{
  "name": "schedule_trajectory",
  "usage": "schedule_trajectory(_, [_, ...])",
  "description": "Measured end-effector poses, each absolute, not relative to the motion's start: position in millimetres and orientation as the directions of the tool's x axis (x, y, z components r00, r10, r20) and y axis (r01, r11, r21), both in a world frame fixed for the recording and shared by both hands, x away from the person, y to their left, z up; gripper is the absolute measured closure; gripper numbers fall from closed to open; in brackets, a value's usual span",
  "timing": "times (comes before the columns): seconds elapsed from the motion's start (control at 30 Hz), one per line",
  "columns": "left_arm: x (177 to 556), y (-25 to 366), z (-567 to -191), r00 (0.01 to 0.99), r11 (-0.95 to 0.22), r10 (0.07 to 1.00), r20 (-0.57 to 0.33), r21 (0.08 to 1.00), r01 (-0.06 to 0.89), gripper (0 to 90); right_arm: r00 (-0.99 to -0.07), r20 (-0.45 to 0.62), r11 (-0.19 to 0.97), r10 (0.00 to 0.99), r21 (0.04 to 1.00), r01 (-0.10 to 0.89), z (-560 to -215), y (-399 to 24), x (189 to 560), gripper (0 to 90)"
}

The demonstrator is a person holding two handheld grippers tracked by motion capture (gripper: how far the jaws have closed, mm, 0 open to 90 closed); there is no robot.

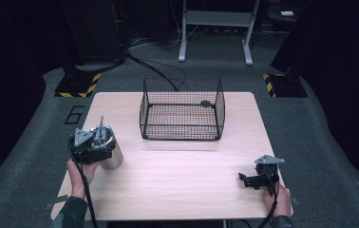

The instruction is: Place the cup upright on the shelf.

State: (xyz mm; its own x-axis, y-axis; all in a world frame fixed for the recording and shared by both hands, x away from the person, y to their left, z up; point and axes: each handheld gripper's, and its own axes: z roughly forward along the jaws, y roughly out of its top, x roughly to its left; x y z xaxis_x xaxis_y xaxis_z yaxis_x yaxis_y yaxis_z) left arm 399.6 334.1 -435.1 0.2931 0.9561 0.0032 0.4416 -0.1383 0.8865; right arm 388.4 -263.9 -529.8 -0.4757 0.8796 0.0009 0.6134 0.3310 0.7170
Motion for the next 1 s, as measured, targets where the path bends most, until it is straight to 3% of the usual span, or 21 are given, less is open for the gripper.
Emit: schedule_trajectory(1.0, [389,311,-395,0.448,-0.213,0.894,0.023,0.900,0.380,3.9,-0.476,0.001,0.332,0.879,0.717,0.613,-530,-264,388,0.0])
